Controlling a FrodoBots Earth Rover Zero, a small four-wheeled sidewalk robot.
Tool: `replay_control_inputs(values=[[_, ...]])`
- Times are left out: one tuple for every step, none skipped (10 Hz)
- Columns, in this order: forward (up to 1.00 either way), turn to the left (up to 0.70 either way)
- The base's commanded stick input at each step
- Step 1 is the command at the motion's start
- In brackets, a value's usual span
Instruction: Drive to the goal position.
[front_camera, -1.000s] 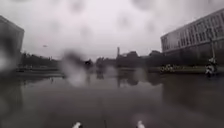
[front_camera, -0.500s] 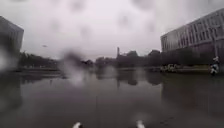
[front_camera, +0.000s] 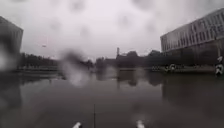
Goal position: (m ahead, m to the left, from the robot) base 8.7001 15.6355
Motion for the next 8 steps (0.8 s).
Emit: replay_control_inputs(values=[[0.7, 0.01], [0.7, 0.01], [0.7, 0.01], [0.7, 0.01], [0.7, 0.01], [0.7, 0.01], [0.7, 0.01], [0.7, 0.01]])
